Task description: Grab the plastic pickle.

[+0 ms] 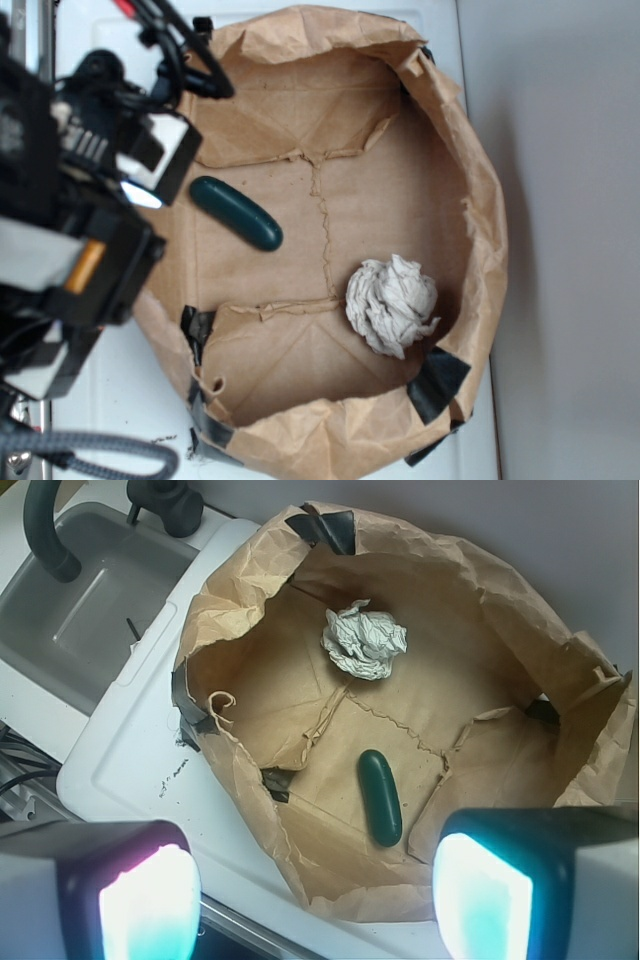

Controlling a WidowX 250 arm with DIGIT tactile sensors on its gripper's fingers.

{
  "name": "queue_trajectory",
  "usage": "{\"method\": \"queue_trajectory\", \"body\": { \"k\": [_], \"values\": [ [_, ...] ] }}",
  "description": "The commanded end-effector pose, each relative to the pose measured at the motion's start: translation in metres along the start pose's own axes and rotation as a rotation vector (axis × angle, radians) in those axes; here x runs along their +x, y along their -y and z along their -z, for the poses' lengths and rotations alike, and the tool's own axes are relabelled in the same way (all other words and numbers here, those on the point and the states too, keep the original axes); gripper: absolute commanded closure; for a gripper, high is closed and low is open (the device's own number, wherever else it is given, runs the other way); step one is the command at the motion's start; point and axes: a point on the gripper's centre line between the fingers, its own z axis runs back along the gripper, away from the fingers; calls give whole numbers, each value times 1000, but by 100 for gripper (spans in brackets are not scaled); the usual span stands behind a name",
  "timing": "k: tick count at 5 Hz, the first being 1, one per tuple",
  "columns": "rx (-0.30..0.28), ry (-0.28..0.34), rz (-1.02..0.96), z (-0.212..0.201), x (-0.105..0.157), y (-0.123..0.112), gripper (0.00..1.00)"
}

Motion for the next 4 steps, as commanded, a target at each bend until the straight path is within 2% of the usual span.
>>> {"method": "queue_trajectory", "body": {
  "k": [1,2,3,4],
  "values": [
    [-66,-68,-10,65,3,-42,0],
    [-80,-116,-56,93,5,-67,0],
    [-94,-163,-59,117,6,-76,0],
    [-65,-202,-17,151,11,-67,0]
  ]
}}
